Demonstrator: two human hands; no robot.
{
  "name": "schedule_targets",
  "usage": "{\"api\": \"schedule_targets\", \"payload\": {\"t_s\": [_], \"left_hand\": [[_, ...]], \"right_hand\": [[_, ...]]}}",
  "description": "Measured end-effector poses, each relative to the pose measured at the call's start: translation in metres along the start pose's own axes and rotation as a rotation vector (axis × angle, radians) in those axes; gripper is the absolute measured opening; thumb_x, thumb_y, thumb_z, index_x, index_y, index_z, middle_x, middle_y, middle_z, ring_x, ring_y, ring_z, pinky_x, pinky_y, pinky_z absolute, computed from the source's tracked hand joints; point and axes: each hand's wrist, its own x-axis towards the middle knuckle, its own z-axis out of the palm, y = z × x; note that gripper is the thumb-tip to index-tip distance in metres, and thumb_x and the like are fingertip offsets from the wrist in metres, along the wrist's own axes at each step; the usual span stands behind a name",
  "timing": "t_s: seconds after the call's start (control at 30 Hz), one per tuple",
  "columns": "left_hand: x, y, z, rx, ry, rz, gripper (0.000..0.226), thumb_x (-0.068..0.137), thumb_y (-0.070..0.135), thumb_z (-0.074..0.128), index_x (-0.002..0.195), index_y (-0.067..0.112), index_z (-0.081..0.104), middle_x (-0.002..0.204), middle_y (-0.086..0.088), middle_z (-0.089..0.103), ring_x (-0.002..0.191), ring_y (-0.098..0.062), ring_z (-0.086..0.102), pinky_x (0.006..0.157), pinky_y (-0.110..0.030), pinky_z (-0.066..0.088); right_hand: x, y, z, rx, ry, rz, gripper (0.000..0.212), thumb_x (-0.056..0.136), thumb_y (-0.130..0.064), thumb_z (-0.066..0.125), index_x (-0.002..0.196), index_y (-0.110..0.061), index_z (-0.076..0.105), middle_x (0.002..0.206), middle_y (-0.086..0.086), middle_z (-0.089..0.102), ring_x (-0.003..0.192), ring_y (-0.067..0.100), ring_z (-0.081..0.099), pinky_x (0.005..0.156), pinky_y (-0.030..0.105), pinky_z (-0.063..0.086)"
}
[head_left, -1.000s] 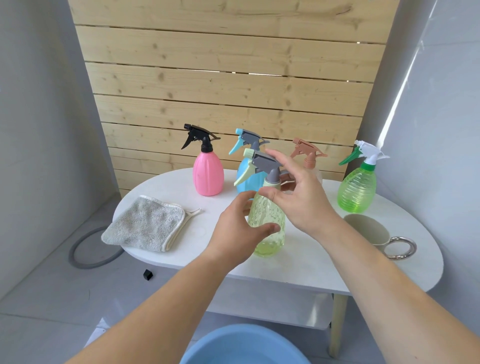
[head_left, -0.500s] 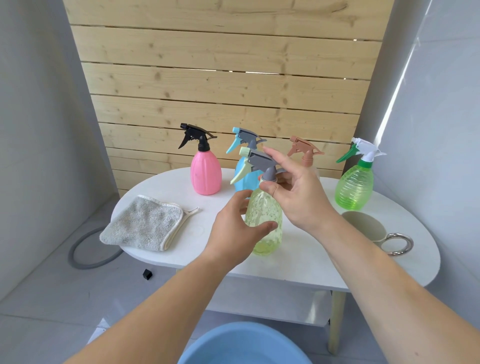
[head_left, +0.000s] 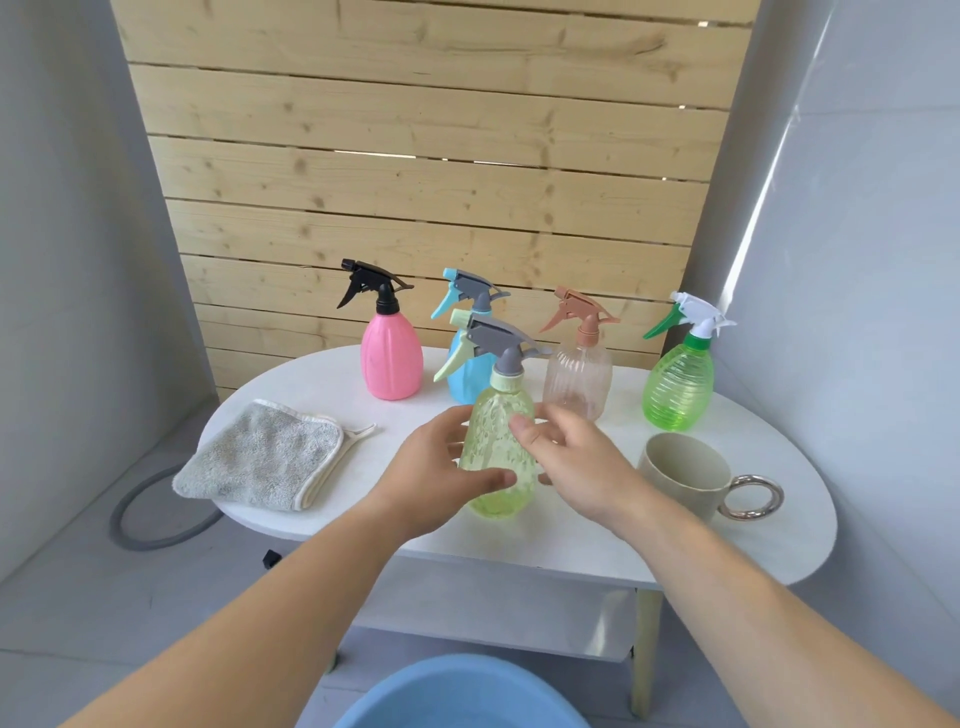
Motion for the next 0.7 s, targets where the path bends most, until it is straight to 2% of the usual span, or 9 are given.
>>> {"api": "schedule_targets", "payload": {"t_s": [0.07, 0.17, 0.27, 0.37, 0.43, 0.5, 0.57, 0.63, 0.7], "left_hand": [[-0.001, 0.0, -0.001, -0.007, 0.026, 0.011, 0.07, 0.07, 0.021, 0.092, 0.131, 0.034, 0.062, 0.112, 0.008, 0.074, 0.105, -0.009, 0.071, 0.09, -0.036, 0.06], [-0.001, 0.004, -0.011, -0.008, 0.055, 0.025, 0.066, 0.074, 0.017, 0.091, 0.13, 0.038, 0.063, 0.113, 0.01, 0.074, 0.108, -0.007, 0.069, 0.089, -0.028, 0.058], [0.005, 0.017, -0.03, -0.032, 0.061, 0.062, 0.06, 0.077, 0.015, 0.089, 0.122, 0.047, 0.064, 0.112, 0.012, 0.074, 0.106, -0.005, 0.069, 0.089, -0.028, 0.057], [0.013, 0.025, -0.056, -0.067, 0.077, 0.062, 0.061, 0.079, 0.012, 0.087, 0.126, 0.042, 0.064, 0.113, 0.008, 0.075, 0.106, -0.008, 0.071, 0.091, -0.031, 0.057], [0.019, 0.025, -0.076, -0.098, 0.086, 0.046, 0.063, 0.078, 0.011, 0.088, 0.131, 0.036, 0.064, 0.114, 0.005, 0.076, 0.106, -0.014, 0.073, 0.092, -0.038, 0.057], [0.024, 0.024, -0.095, -0.104, 0.1, 0.026, 0.064, 0.078, 0.008, 0.087, 0.131, 0.034, 0.063, 0.115, 0.002, 0.076, 0.104, -0.018, 0.074, 0.094, -0.045, 0.058], [0.031, 0.02, -0.119, -0.086, 0.126, 0.003, 0.059, 0.082, 0.005, 0.083, 0.126, 0.039, 0.064, 0.114, 0.002, 0.075, 0.103, -0.018, 0.075, 0.094, -0.045, 0.058], [0.039, 0.016, -0.145, -0.065, 0.135, -0.019, 0.059, 0.083, 0.007, 0.083, 0.128, 0.038, 0.063, 0.114, 0.003, 0.074, 0.104, -0.018, 0.074, 0.091, -0.041, 0.059], [0.048, 0.011, -0.171, -0.048, 0.14, -0.034, 0.061, 0.083, 0.009, 0.083, 0.134, 0.036, 0.061, 0.113, 0.005, 0.074, 0.103, -0.013, 0.073, 0.078, -0.028, 0.059]], "right_hand": [[-0.002, 0.001, 0.005, 0.045, -0.013, -0.009, 0.023, 0.096, -0.051, 0.052, 0.116, -0.039, 0.056, 0.118, -0.013, 0.067, 0.103, -0.002, 0.062, 0.093, 0.031, 0.05], [-0.002, -0.005, 0.011, 0.083, -0.004, -0.001, 0.03, 0.1, -0.044, 0.049, 0.125, -0.028, 0.049, 0.123, -0.013, 0.063, 0.109, -0.001, 0.058, 0.101, 0.037, 0.047], [0.004, -0.022, 0.015, 0.138, 0.024, -0.021, 0.037, 0.102, -0.039, 0.047, 0.136, -0.025, 0.045, 0.127, -0.011, 0.058, 0.115, -0.001, 0.054, 0.107, 0.041, 0.044], [0.017, -0.042, 0.025, 0.218, 0.016, -0.055, 0.034, 0.103, -0.034, 0.047, 0.137, -0.032, 0.048, 0.117, -0.023, 0.056, 0.11, -0.009, 0.053, 0.109, 0.039, 0.044], [0.028, -0.052, 0.036, 0.233, -0.012, -0.071, 0.036, 0.103, -0.036, 0.047, 0.139, -0.04, 0.046, 0.114, -0.029, 0.053, 0.113, -0.007, 0.054, 0.111, 0.038, 0.041], [0.043, -0.059, 0.05, 0.208, -0.051, -0.072, 0.044, 0.102, -0.043, 0.046, 0.146, -0.042, 0.04, 0.129, -0.028, 0.05, 0.126, 0.0, 0.05, 0.114, 0.039, 0.038], [0.061, -0.068, 0.069, 0.159, -0.111, -0.077, 0.049, 0.103, -0.043, 0.042, 0.15, -0.044, 0.03, 0.147, -0.025, 0.042, 0.135, 0.004, 0.044, 0.117, 0.039, 0.035], [0.079, -0.08, 0.088, 0.121, -0.156, -0.076, 0.05, 0.104, -0.044, 0.038, 0.152, -0.048, 0.023, 0.154, -0.023, 0.034, 0.138, 0.008, 0.042, 0.118, 0.04, 0.033], [0.095, -0.092, 0.109, 0.125, -0.174, -0.079, 0.053, 0.104, -0.045, 0.037, 0.153, -0.046, 0.018, 0.156, -0.023, 0.029, 0.137, 0.01, 0.042, 0.118, 0.041, 0.032]]}}
